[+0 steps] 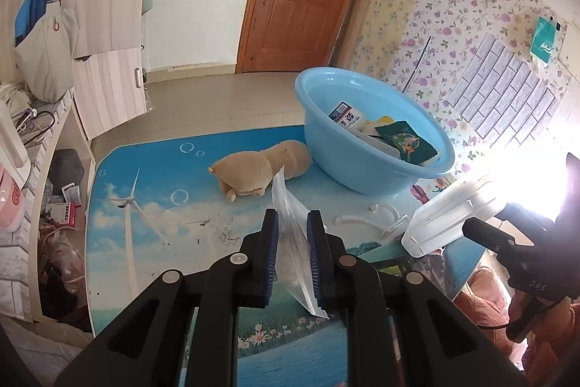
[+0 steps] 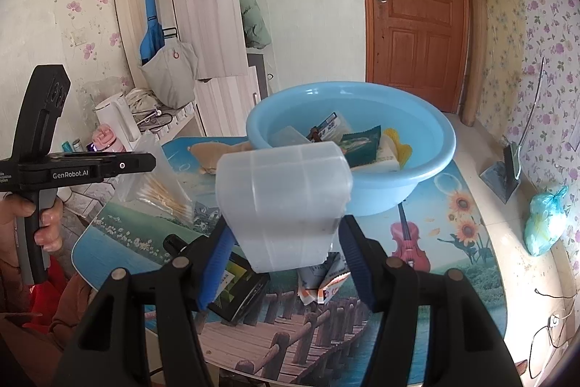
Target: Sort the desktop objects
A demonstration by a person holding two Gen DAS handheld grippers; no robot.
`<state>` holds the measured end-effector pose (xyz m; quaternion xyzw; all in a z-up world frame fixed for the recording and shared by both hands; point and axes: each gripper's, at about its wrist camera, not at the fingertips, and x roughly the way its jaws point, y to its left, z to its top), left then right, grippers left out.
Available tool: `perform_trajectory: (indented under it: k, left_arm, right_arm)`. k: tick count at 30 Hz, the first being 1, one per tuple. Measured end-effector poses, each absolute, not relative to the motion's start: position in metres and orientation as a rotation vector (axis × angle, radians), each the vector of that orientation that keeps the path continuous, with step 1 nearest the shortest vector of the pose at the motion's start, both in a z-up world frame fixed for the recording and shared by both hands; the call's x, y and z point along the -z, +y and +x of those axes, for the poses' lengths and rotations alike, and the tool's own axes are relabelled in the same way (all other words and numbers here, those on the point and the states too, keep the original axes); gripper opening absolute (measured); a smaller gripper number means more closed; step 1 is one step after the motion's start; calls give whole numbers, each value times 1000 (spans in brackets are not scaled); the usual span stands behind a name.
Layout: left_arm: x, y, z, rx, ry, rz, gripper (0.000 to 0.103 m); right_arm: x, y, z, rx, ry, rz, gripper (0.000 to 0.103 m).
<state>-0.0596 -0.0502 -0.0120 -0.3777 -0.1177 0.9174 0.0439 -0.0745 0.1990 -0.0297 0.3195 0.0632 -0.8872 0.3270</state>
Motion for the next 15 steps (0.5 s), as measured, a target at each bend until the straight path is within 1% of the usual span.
perform_trajectory:
  k: [9,15]
  left_arm:
    - [-17,-46,-61,-2836,-326,-1093,15]
    - [-32,-37,-75,-2836,-301,-1062,15]
  right_arm:
    - [10,193,-69,2289,155,768,58]
    - [-9,189,-69,2262,135,694,58]
